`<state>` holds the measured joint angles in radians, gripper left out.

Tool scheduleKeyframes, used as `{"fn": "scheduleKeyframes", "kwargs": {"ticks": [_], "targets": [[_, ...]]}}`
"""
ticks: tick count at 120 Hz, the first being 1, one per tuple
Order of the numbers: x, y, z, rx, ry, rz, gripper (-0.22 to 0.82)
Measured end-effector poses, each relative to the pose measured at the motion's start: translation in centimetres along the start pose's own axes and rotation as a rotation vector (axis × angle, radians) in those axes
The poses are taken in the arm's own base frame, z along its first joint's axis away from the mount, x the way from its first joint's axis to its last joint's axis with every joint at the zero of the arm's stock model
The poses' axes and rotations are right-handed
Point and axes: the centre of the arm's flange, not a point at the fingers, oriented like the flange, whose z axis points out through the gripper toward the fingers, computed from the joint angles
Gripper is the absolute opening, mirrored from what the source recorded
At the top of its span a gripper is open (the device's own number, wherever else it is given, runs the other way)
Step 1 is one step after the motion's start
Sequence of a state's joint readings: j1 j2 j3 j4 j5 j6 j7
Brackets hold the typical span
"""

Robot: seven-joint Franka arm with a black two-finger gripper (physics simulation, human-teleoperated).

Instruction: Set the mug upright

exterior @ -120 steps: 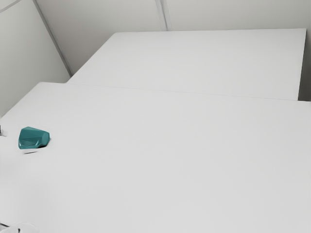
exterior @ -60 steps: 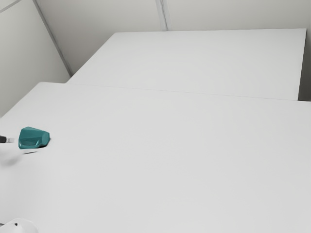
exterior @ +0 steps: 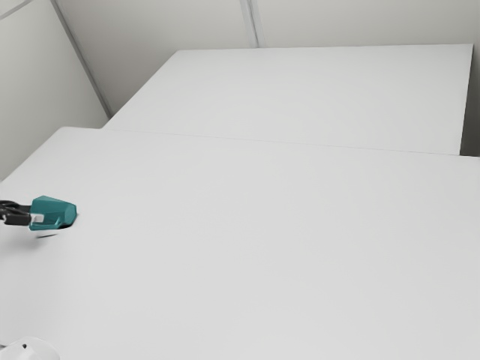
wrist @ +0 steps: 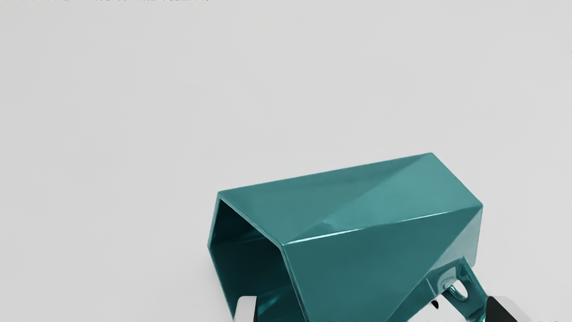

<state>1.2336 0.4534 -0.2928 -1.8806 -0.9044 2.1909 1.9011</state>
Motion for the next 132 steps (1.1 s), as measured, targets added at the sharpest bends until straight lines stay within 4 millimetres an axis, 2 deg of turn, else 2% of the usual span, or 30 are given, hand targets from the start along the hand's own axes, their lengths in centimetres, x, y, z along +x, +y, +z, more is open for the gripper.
{"fn": "scheduleKeyframes", "kwargs": {"ticks": [18, 31, 49, 84, 116, 132], "targets": [[0.5, 0.2, 0.0, 0.008, 0.006, 0.047, 0.51], [0.7, 0.2, 0.2, 0.013, 0.009, 0.072, 0.44], [0.4, 0.2, 0.6, 0.016, 0.015, 0.089, 0.36], [0.1, 0.1, 1.4, 0.016, 0.020, 0.116, 0.29], [2.2, 0.2, 1.6, 0.026, 0.033, 0.166, 0.00], [3.7, 0.5, 1.4, 0.033, 0.028, 0.196, -0.10]]}}
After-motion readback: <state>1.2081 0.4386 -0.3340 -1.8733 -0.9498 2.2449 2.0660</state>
